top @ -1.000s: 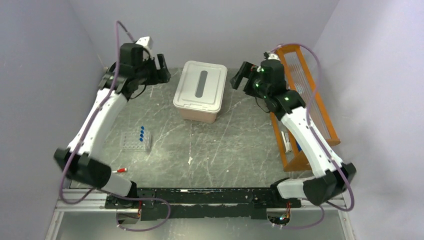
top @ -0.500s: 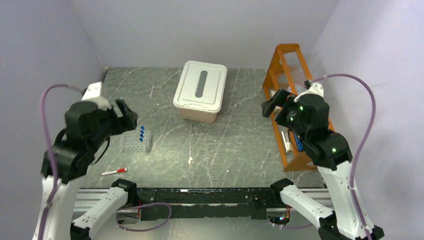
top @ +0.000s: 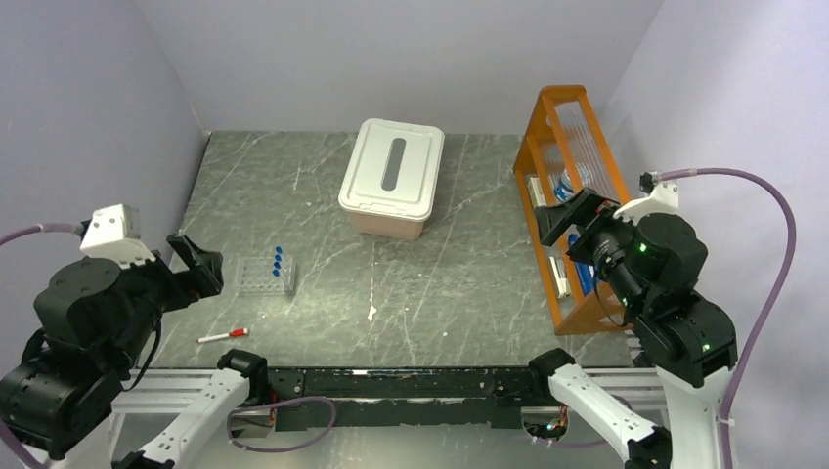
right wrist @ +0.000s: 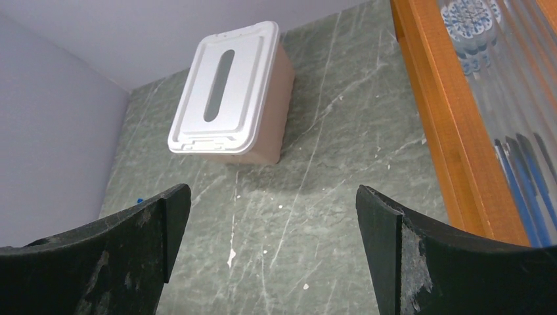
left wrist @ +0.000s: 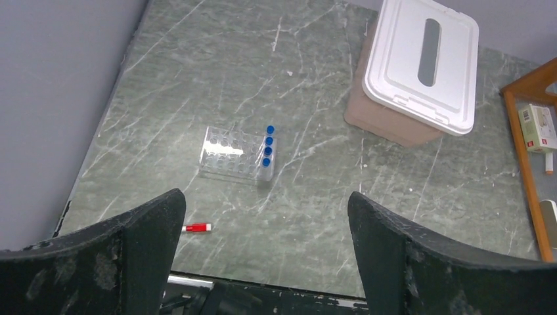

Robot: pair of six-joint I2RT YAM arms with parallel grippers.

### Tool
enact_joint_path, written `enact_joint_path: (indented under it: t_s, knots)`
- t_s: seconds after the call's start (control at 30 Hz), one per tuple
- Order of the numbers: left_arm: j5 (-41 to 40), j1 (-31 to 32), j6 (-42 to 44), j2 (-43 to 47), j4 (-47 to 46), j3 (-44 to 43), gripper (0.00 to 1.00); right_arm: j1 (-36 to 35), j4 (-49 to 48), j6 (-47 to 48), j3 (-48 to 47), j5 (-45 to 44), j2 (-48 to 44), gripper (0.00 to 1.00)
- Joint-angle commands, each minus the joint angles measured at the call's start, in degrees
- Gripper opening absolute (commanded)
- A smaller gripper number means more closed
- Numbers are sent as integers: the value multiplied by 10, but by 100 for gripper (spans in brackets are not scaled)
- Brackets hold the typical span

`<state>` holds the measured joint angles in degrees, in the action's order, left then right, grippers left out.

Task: Organize the chemistry lab equipment

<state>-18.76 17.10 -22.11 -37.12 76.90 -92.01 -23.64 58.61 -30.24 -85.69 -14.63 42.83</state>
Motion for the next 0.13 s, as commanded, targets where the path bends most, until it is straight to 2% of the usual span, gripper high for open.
enact_joint_path:
  t_s: [0.0,0.1]
  knots:
    - [-2,3,10,11,30,-9,97,1,6,14,-2,15,-18,100]
    - [0,3,6,8,34,-5,97,1,3,13,-1,16,-24,100]
